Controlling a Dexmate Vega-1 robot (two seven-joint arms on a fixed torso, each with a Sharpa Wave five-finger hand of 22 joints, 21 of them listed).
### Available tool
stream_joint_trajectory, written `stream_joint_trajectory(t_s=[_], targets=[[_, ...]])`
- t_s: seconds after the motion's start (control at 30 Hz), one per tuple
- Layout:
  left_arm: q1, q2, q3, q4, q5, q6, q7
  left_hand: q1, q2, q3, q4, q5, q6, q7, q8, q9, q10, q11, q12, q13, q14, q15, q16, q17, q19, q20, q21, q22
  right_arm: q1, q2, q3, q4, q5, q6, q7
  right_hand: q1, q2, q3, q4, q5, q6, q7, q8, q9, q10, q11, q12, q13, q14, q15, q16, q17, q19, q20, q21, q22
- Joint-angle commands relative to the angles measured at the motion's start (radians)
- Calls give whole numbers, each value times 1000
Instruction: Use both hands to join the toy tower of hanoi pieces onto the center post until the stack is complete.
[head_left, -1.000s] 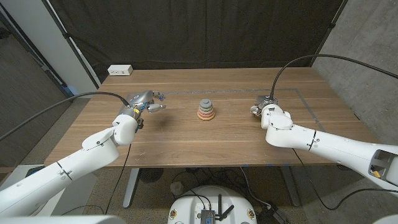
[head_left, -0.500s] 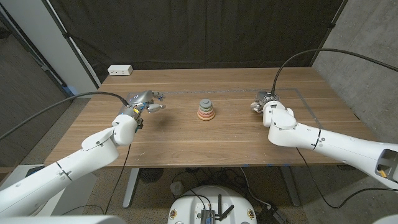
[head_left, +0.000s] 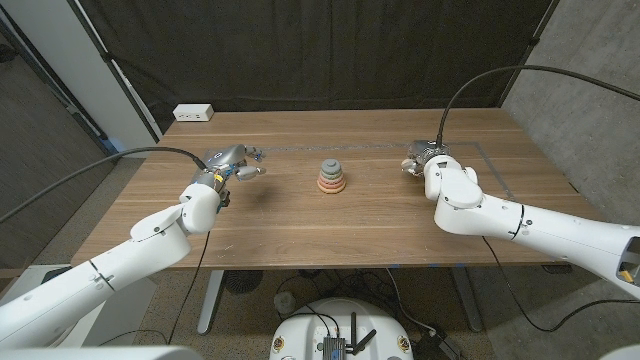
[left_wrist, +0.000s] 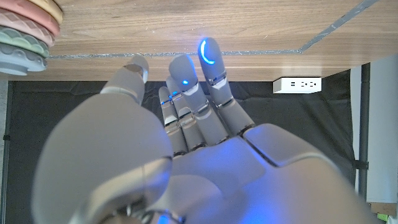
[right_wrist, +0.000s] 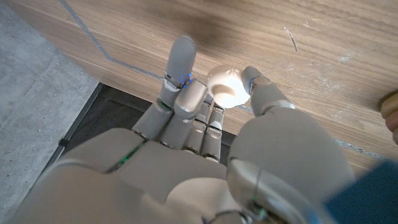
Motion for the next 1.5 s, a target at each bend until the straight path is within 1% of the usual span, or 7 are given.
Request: stream_joint_trajectory(t_s=[0.03,0.37,0.7,0.83,1.1,1.27,1.5], targets=[[8,1,-3,-7,-3,2,3,-6,2,11,0,7,14,1,0,1,7,2,-2,4,7,-1,1,3,3,-112,7,3,-21,-19,36,-52,-46,18,47,21,10,7,2,6,14,-2,7,4,24,-18,1,6,12,0,4,5,6,-43,9,5],[12,2,-2,-12,3,8,7,-1,1,14,-3,8,15,0,0,2,7,0,-2,6,8,-1,1,4,4,-113,7,3,-64,-30,101,-77,-42,79,61,21,10,7,2,7,13,-4,5,3,27,-22,-3,9,13,0,5,5,6,-43,9,5],[22,6,-7,-18,4,11,12,3,-3,17,-4,8,15,0,-1,2,7,-1,-4,8,8,-1,0,4,6,-112,8,2,-80,-32,126,-100,-96,129,105,22,10,8,2,8,6,-1,1,2,29,-21,-7,10,13,0,5,5,7,-43,10,5],[25,7,-12,-20,0,9,13,6,-4,19,-4,8,15,0,-2,3,5,0,-6,9,10,-1,2,7,6,-113,9,1,-100,-31,159,-107,-90,167,111,23,10,8,2,8,6,0,1,1,29,-20,-8,10,13,0,5,5,6,-43,9,5],[23,11,-11,-27,7,17,9,9,-5,21,-3,8,14,-1,-3,3,3,-1,-8,9,5,-1,-4,3,6,-112,9,1,-126,-22,207,-119,-110,252,121,24,10,7,2,8,6,0,-1,0,32,-22,-11,13,14,0,6,5,6,-43,9,5],[20,12,-12,-27,3,17,2,8,-5,21,-3,8,15,-1,-3,4,5,0,-7,9,6,-1,-4,2,6,-112,10,1,-131,-9,231,-114,-116,298,153,25,10,7,1,8,7,1,-1,0,32,-22,-13,14,7,0,-1,-1,6,-43,8,3],[17,-2,-9,-22,-1,17,9,13,-5,24,-3,7,14,-1,-4,4,4,-1,-8,12,6,-1,-6,0,7,-113,11,1,-145,10,256,-103,-144,359,165,27,10,7,1,9,7,1,-2,-1,32,-19,-16,14,11,0,2,2,10,-43,11,6]])
